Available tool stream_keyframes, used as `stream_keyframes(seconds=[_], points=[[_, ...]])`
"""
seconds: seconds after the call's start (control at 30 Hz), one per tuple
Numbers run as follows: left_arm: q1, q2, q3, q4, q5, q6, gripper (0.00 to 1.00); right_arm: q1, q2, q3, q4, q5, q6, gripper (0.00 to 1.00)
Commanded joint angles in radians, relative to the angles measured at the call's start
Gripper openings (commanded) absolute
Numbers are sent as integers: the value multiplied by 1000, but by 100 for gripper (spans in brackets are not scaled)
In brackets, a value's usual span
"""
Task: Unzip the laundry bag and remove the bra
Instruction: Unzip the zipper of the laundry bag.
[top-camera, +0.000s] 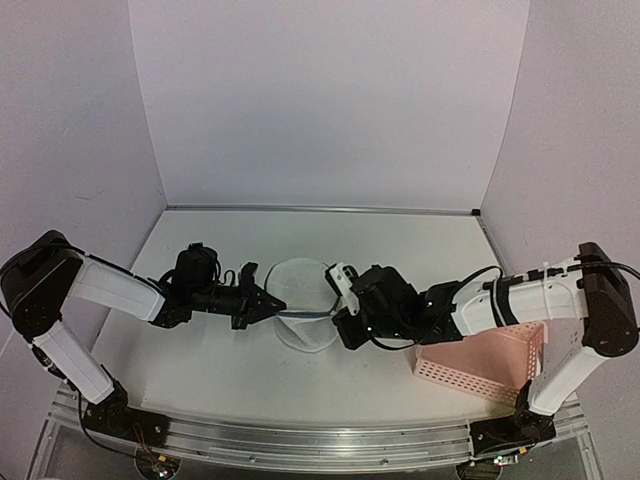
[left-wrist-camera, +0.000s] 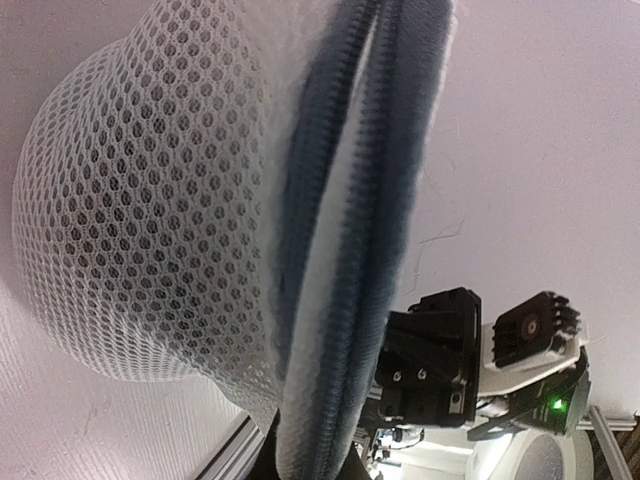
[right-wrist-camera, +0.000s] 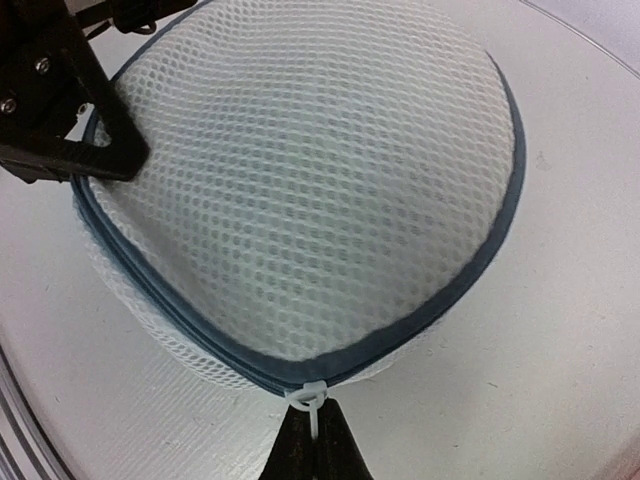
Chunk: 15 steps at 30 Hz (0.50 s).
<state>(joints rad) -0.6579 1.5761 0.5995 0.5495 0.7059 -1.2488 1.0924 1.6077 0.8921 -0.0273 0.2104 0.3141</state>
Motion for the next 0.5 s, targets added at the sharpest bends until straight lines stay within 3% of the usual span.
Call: stream_keyframes(seconds=[0.0, 0.33, 0.47], points=[[23, -13, 28, -41, 37, 86, 0, -64, -97, -37, -31, -7, -79, 0], [26, -17, 124, -260, 89, 264, 0, -186, -161, -42, -55, -138, -207, 0], [29, -27, 215, -460, 58, 397, 0, -224, -160, -25, -64, -181, -243, 0]])
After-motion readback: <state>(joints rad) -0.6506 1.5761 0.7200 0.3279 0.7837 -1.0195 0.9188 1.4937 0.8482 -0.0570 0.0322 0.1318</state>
